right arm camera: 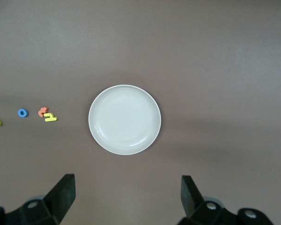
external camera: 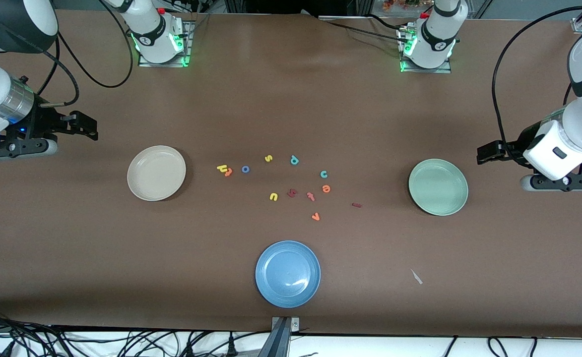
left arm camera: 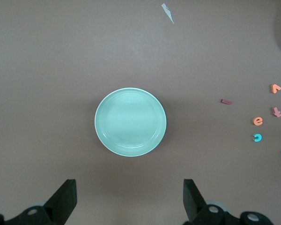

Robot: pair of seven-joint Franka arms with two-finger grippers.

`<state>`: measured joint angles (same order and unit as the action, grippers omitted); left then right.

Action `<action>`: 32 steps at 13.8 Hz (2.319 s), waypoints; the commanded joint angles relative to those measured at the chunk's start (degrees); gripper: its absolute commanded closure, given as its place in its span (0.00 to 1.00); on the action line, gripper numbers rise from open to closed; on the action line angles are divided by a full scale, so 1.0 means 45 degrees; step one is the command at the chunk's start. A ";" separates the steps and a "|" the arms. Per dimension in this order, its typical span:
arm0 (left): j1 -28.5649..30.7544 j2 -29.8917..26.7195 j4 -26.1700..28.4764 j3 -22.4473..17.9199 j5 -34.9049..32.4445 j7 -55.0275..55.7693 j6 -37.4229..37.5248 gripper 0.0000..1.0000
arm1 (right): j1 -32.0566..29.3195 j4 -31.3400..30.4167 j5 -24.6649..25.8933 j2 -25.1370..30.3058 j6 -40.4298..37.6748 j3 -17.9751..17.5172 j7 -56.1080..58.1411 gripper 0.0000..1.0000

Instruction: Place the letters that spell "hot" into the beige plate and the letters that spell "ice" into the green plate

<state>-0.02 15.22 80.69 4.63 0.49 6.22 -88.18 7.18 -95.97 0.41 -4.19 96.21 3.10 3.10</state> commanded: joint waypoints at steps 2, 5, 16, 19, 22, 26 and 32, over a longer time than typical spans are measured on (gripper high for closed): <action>0.0082 -0.0002 -0.0001 0.0046 0.0145 -0.0171 -0.0111 0.00 | -0.0052 -0.0217 0.0027 0.0228 0.0104 -0.0045 -0.0104 0.00; 0.0082 -0.0002 -0.0001 0.0046 0.0145 -0.0171 -0.0227 0.00 | -0.0072 0.0309 0.0027 -0.0064 0.0027 -0.0045 -0.0006 0.00; 0.0082 -0.0002 -0.0001 0.0046 0.0126 -0.0210 -0.0248 0.00 | -0.0130 0.0389 0.0027 -0.0124 -0.0052 -0.0045 0.0072 0.00; 0.0082 -0.0002 -0.0001 0.0046 0.0126 -0.0210 -0.0248 0.00 | -0.0130 0.0389 0.0027 -0.0124 -0.0052 -0.0045 0.0072 0.00; 0.0063 -0.0022 -0.0001 0.0046 0.0126 -0.0152 -0.0248 0.00 | -0.0130 0.0389 0.0027 -0.0124 -0.0052 -0.0045 0.0072 0.00; 0.0043 -0.0022 -0.0001 0.0046 0.0126 -0.0053 -0.0248 0.00 | -0.0130 0.0389 0.0027 -0.0124 -0.0052 -0.0045 0.0072 0.00; 0.0043 -0.0022 -0.0001 0.0046 0.0126 -0.0034 -0.0248 0.00 | -0.0130 0.0389 0.0027 -0.0124 -0.0052 -0.0045 0.0072 0.00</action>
<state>-0.02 15.33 80.69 4.63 0.49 6.22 -88.90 7.03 -95.40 0.41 -4.34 96.43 3.13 3.11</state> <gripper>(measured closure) 0.000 0.000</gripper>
